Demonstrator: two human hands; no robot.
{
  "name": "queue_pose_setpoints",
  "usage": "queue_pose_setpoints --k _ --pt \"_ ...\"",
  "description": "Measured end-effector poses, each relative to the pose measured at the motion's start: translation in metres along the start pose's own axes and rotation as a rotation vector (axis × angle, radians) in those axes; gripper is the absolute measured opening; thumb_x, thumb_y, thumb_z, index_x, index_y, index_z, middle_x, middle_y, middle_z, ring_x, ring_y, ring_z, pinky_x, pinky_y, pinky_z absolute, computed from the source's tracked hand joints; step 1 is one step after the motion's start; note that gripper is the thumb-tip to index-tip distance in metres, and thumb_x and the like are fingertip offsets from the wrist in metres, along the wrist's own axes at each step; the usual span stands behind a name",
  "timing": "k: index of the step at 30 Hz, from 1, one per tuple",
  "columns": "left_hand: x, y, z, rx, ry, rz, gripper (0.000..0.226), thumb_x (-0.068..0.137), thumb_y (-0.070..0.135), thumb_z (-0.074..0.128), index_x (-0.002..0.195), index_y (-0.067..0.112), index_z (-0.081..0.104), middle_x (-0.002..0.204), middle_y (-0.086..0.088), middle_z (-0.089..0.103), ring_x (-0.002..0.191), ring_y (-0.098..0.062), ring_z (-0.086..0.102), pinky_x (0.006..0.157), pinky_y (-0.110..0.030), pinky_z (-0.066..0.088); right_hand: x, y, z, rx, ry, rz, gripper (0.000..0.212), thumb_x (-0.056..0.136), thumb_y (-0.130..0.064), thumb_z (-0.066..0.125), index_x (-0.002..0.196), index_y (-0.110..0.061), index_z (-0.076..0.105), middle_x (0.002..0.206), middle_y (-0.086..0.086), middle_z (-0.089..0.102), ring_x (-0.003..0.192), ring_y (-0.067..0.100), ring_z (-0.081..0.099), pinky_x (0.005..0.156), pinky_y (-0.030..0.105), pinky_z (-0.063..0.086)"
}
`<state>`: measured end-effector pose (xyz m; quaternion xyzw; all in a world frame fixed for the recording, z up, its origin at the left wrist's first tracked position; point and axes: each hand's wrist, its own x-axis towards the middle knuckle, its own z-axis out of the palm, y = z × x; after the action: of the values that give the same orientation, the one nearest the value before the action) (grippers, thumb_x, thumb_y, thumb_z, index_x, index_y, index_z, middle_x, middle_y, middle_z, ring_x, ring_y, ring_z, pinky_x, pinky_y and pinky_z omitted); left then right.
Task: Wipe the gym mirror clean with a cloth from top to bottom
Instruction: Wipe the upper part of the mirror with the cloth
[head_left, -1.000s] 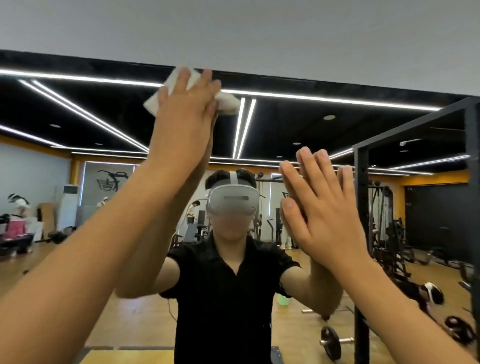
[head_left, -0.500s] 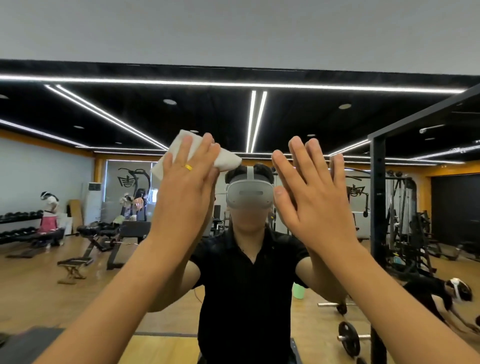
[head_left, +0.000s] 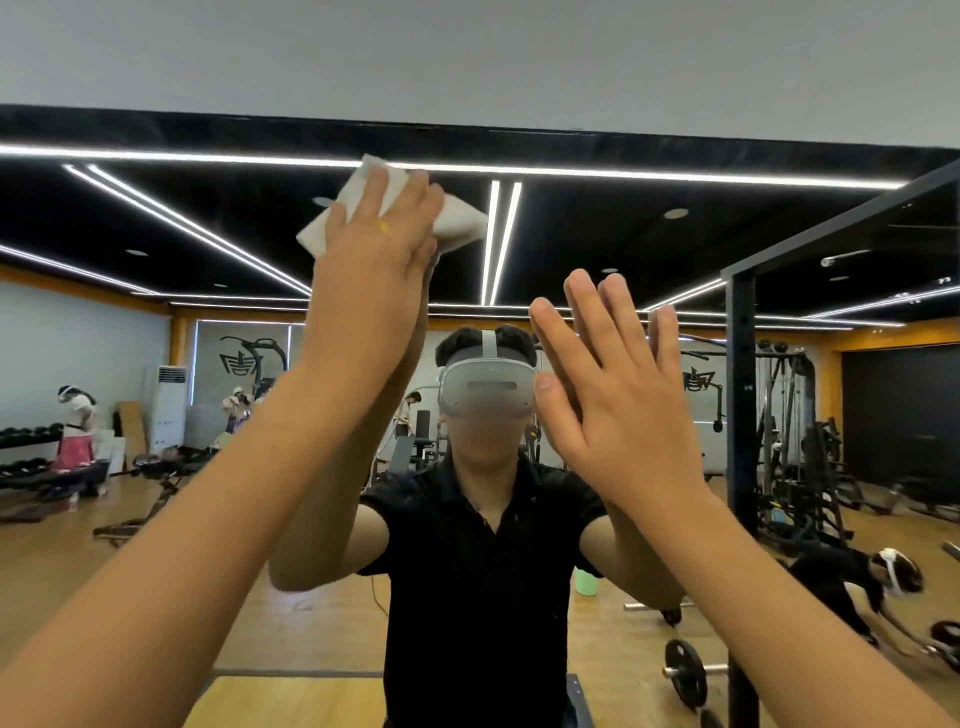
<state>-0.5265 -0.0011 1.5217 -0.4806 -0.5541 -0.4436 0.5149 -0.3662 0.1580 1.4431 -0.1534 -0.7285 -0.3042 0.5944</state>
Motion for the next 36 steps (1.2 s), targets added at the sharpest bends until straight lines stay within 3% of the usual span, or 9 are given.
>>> queue_pose_setpoints --k 5,10,15,19,23,28,32,36 --pt "-0.061 -0.007 0.007 0.006 0.055 0.154 0.044 0.101 0.003 0.057 0.145 0.003 0.053 0.151 -0.021 0.05 0.14 -0.031 0.02 0.101 -0.075 0.037 0.0 0.0 0.0 -0.007 -0.011 0.002 0.059 0.107 -0.043 0.034 0.164 -0.027 0.026 0.173 0.004 0.012 0.16 0.024 0.001 0.128 0.054 -0.003" --pt "-0.029 -0.013 0.008 0.062 -0.007 0.146 0.048 0.103 0.01 0.048 0.151 0.009 0.046 0.158 -0.016 0.044 0.15 -0.041 0.028 0.119 -0.068 0.022 0.001 0.0 0.0 -0.002 0.005 0.005 0.059 0.107 -0.042 0.037 0.163 -0.027 0.029 0.173 0.004 0.014 0.16 0.025 0.004 0.127 0.057 0.002" --pt "0.023 -0.005 0.001 0.086 0.029 0.092 0.051 0.107 0.01 0.047 0.157 0.016 0.037 0.165 -0.014 0.031 0.151 -0.04 0.022 0.122 -0.063 0.022 0.001 0.0 -0.001 -0.022 -0.009 0.008 0.059 0.107 -0.043 0.034 0.163 -0.028 0.027 0.173 0.004 0.013 0.16 0.024 0.003 0.128 0.054 -0.001" --pt "0.04 -0.013 0.011 0.167 0.053 0.201 0.057 0.108 0.014 0.045 0.161 0.024 0.026 0.166 -0.015 0.029 0.154 -0.041 0.019 0.123 -0.064 0.017 0.001 -0.001 -0.002 -0.029 -0.025 0.012 0.06 0.107 -0.043 0.034 0.164 -0.028 0.026 0.173 0.003 0.012 0.16 0.023 0.001 0.128 0.053 -0.002" --pt "0.026 -0.021 0.006 0.133 -0.011 0.257 0.046 0.106 0.007 0.049 0.152 0.014 0.046 0.162 -0.019 0.037 0.153 -0.045 0.022 0.119 -0.068 0.019 0.0 -0.002 -0.003 -0.028 -0.017 0.015 0.06 0.107 -0.044 0.034 0.164 -0.028 0.026 0.173 0.002 0.012 0.16 0.021 0.001 0.128 0.053 -0.002" --pt "-0.027 -0.027 0.0 0.105 0.017 0.342 0.044 0.093 -0.005 0.067 0.135 0.004 0.059 0.148 -0.023 0.053 0.141 -0.048 0.036 0.103 -0.071 0.039 0.001 -0.002 -0.001 -0.032 -0.015 0.019 0.06 0.106 -0.043 0.037 0.164 -0.029 0.025 0.173 0.001 0.011 0.16 0.02 0.001 0.128 0.051 -0.003" --pt "-0.052 -0.035 0.002 0.084 -0.048 0.345 0.048 0.096 0.0 0.064 0.142 0.005 0.055 0.151 -0.019 0.051 0.144 -0.047 0.038 0.111 -0.068 0.032 0.001 -0.003 -0.002 -0.045 -0.027 0.026 0.06 0.106 -0.043 0.037 0.164 -0.03 0.025 0.173 0.001 0.01 0.16 0.021 0.0 0.128 0.051 -0.004" --pt "-0.021 -0.02 -0.002 0.048 -0.103 0.307 0.044 0.099 0.002 0.053 0.143 0.006 0.055 0.155 -0.018 0.047 0.147 -0.047 0.033 0.118 -0.066 0.021 0.001 -0.004 -0.003 -0.023 -0.023 0.02 0.06 0.107 -0.043 0.036 0.164 -0.028 0.026 0.173 0.003 0.012 0.16 0.023 0.001 0.128 0.052 -0.004"
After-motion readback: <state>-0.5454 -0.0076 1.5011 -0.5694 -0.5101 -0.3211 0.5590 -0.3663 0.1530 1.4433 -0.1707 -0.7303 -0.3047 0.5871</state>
